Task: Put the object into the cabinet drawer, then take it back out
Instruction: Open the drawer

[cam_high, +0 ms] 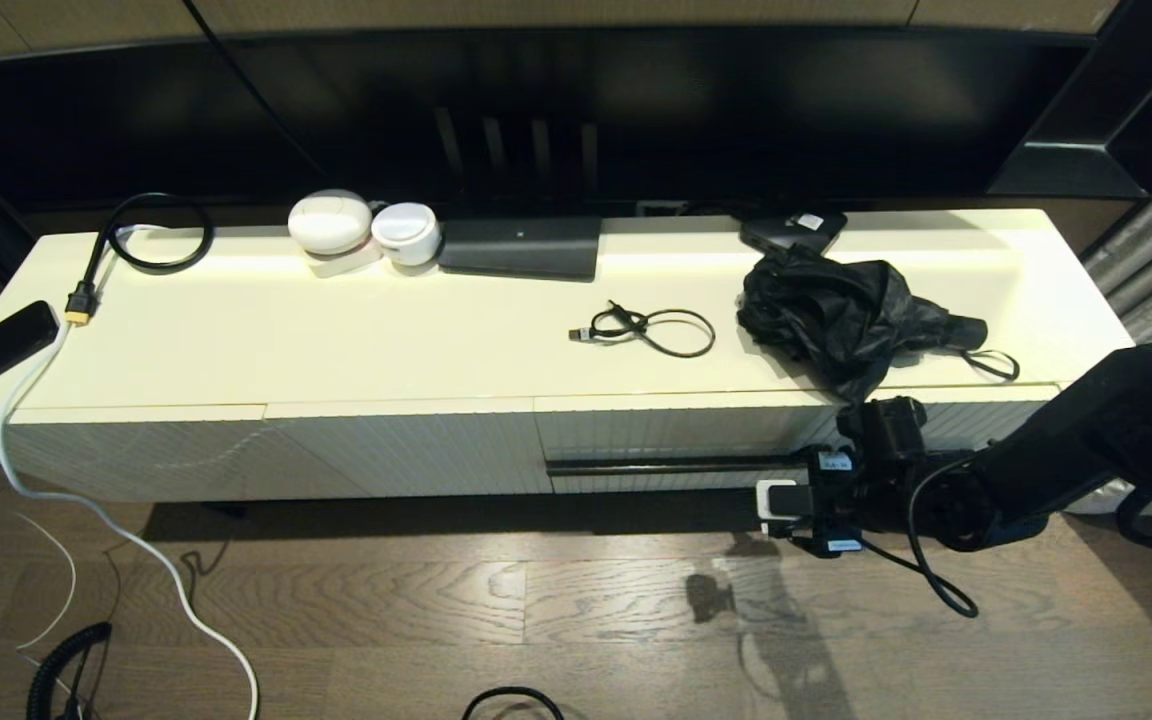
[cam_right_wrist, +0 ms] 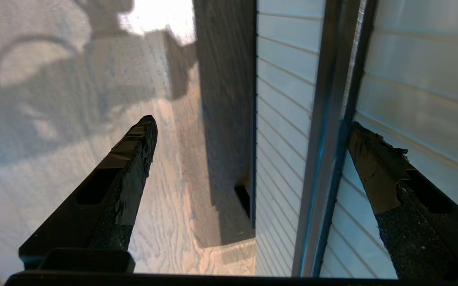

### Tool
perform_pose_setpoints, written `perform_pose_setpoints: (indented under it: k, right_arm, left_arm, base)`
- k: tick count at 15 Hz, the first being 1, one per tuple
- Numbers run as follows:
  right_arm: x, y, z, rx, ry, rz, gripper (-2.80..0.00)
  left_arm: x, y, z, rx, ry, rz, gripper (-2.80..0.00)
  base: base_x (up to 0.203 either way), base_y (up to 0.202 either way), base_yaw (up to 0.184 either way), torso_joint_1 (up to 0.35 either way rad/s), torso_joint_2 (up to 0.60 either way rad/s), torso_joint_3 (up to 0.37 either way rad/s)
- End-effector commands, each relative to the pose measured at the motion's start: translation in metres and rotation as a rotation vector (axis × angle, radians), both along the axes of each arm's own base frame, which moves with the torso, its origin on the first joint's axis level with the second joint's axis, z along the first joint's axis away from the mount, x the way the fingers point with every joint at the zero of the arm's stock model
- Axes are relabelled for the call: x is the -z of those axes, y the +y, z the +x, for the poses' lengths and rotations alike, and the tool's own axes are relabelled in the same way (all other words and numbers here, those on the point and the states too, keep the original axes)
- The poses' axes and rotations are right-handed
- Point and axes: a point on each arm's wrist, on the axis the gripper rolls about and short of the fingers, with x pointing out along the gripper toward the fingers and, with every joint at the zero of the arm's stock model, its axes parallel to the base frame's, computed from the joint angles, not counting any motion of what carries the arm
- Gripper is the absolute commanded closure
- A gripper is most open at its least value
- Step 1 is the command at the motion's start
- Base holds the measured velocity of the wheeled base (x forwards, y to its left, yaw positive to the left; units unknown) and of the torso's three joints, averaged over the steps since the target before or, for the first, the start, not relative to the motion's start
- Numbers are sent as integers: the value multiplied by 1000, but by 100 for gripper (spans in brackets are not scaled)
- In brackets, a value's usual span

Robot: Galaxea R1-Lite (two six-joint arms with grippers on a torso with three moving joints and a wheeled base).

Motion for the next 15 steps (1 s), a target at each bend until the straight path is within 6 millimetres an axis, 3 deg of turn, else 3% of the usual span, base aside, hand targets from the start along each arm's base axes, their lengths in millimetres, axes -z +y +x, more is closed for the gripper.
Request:
perform_pose_setpoints:
  k: [1,8,15]
  right_arm:
    - [5,-2,6,0,-5,-3,-280]
    - [11,-5,18,-7,-26,15,-280]
    - [14,-8,8,-3,5,8,-280]
  left_arm:
    - [0,0,0,-2,0,-1,0]
    - [0,0,0,-2,1,-1,0]
    - [0,0,0,-2,0,-1,0]
  base:
    - [0,0,0,0,0,0]
    - [0,0,0,0,0,0]
    - [0,0,0,0,0,0]
